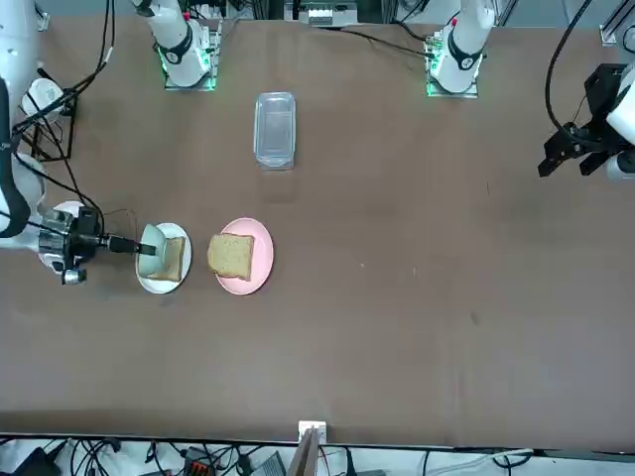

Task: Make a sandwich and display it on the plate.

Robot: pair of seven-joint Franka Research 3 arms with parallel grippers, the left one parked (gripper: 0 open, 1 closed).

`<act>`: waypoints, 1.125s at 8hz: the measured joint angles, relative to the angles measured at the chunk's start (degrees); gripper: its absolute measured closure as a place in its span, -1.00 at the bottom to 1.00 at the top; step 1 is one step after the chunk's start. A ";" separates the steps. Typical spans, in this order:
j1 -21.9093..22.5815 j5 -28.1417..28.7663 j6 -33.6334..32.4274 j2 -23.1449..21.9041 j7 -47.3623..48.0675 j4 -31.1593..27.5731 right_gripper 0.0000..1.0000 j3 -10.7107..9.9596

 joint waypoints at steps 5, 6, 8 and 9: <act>-3.49 7.93 -6.59 4.76 -10.33 0.02 0.92 -0.02; -4.30 9.34 -8.47 6.09 -12.10 0.04 0.92 -0.03; -6.22 10.97 -11.91 7.36 -13.72 0.12 0.92 -0.05; -6.97 11.77 -13.28 7.42 -14.22 0.20 0.92 -0.05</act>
